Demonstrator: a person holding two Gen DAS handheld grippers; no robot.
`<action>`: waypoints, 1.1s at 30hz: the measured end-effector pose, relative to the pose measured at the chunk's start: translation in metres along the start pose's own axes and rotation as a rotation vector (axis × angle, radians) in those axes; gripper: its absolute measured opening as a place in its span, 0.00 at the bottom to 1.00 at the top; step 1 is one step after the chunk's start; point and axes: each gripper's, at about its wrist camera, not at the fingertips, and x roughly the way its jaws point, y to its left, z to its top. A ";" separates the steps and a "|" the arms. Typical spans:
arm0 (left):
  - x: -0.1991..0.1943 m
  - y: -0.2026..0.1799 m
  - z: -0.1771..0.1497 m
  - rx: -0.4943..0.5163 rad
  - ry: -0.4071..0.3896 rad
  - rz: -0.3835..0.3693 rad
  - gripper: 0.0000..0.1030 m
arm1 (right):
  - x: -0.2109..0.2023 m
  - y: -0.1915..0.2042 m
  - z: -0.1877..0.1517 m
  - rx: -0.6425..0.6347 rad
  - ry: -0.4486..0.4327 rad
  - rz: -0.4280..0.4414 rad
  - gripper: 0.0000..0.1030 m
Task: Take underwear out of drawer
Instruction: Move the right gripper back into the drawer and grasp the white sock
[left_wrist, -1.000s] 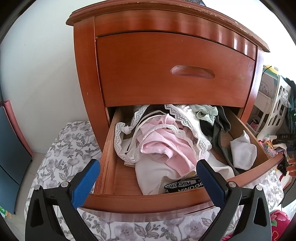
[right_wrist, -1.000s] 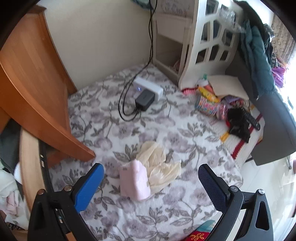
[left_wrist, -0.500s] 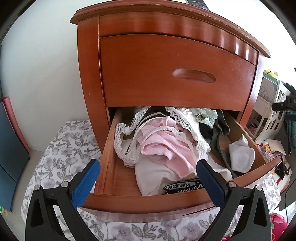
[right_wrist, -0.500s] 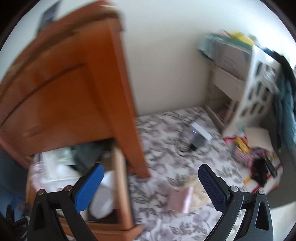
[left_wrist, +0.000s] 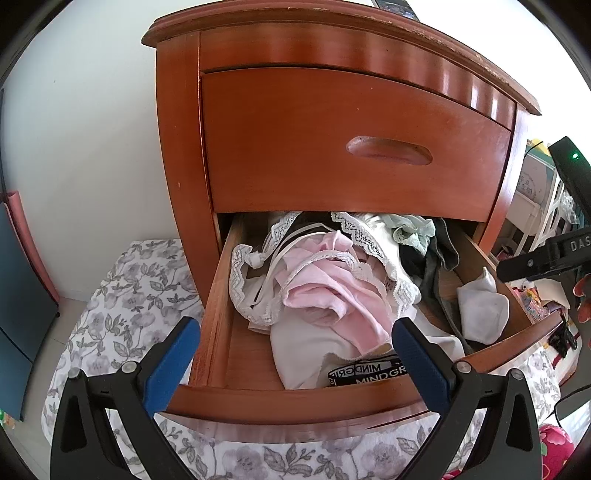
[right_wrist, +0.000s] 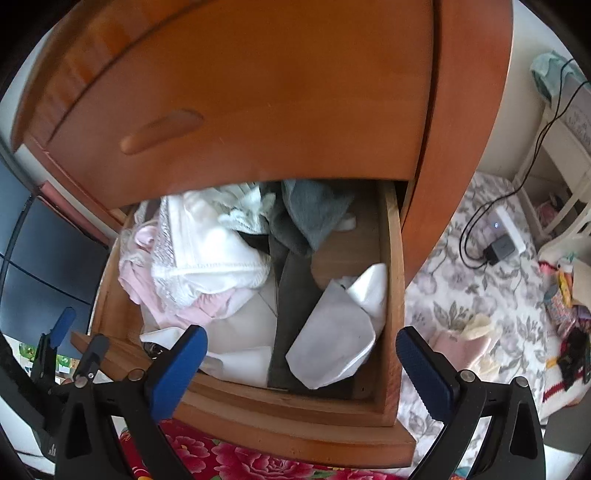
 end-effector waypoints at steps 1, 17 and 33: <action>0.000 0.000 0.000 0.001 0.000 0.000 1.00 | 0.004 0.000 -0.001 0.004 0.021 0.000 1.00; 0.001 0.001 -0.001 -0.003 0.000 0.001 1.00 | 0.028 -0.003 -0.008 -0.001 0.158 -0.032 0.83; 0.001 0.000 0.000 0.005 0.003 0.004 1.00 | 0.048 -0.019 -0.007 0.063 0.205 -0.067 0.61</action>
